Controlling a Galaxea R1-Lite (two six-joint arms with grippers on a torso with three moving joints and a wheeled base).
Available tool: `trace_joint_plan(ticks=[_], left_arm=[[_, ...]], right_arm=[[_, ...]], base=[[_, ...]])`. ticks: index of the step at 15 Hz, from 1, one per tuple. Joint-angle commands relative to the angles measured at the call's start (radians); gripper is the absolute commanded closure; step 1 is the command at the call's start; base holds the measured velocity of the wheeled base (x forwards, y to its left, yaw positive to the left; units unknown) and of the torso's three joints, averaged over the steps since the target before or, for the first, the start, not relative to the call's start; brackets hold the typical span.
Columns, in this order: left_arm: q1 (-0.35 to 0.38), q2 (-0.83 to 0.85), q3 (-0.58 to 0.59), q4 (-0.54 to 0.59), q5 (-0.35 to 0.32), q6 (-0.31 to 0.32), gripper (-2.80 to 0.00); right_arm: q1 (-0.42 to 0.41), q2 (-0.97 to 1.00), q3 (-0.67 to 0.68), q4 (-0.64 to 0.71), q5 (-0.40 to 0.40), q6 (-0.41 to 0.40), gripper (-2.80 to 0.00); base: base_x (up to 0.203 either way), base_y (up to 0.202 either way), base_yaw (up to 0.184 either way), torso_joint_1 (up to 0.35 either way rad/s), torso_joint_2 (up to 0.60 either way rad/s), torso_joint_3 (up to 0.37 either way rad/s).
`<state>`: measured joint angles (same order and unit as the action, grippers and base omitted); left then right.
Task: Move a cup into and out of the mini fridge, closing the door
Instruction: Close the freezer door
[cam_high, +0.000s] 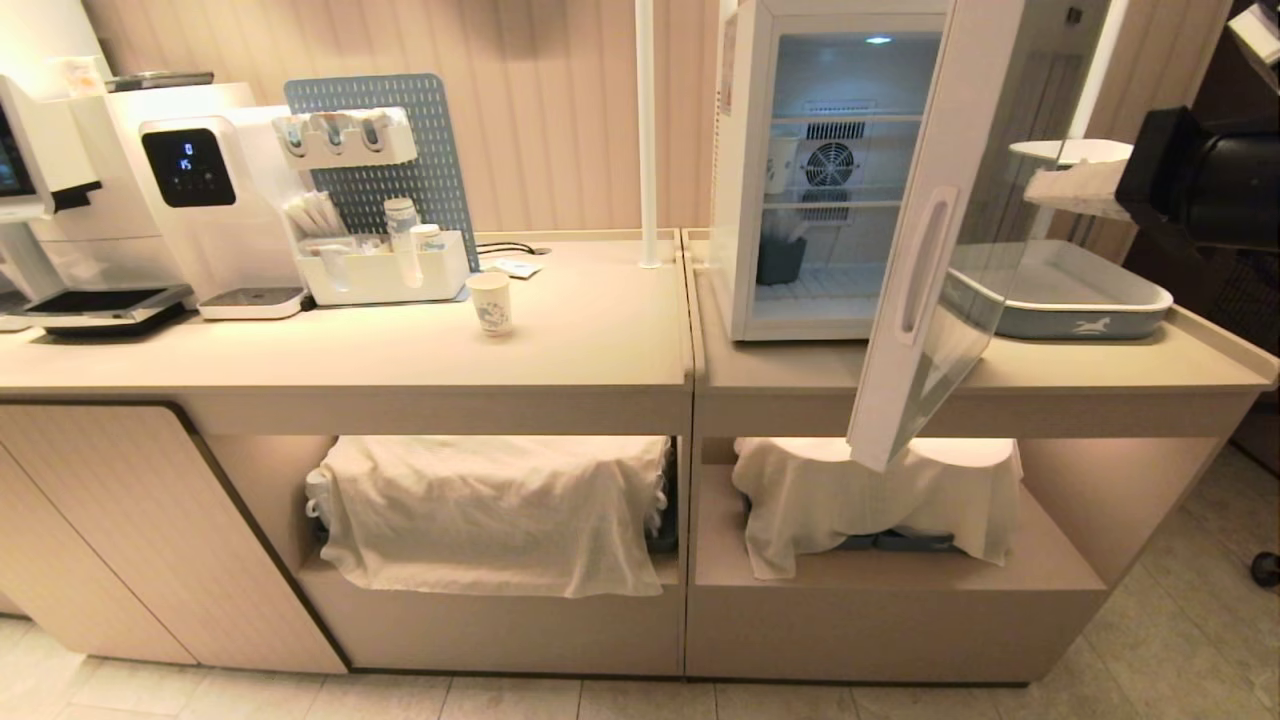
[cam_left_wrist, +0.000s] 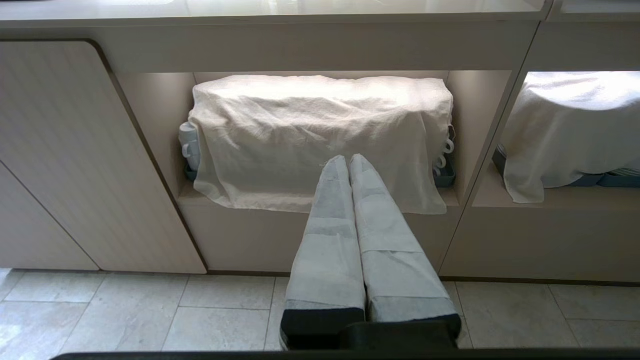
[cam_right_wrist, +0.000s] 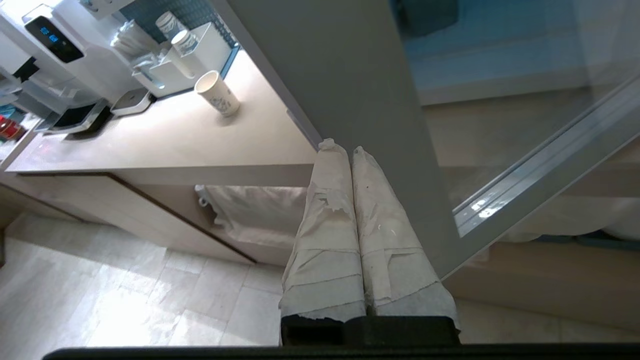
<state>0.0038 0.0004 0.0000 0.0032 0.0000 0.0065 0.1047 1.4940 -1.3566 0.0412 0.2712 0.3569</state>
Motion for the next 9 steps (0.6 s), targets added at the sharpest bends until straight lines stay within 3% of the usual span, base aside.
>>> trace_joint_plan(ticks=[1,4,9], left_arm=[[0.001,0.0,0.001,0.0,0.0,0.0,0.0],[0.001,0.0,0.002,0.0,0.0,0.0,0.0],[0.001,0.0,0.002,0.0,0.0,0.0,0.0]], right_arm=[[0.001,-0.016,0.003,-0.003,-0.018,-0.011,0.0],[0.001,0.029,-0.01,-0.027,-0.13,-0.064,0.0],[0.018,0.101,-0.018,-0.239,-0.163,-0.069,0.0]], base=[[0.0,0.0,0.0,0.0,0.0,0.0],[0.0,0.0,0.0,0.0,0.0,0.0],[0.0,0.0,0.0,0.0,0.0,0.0]])
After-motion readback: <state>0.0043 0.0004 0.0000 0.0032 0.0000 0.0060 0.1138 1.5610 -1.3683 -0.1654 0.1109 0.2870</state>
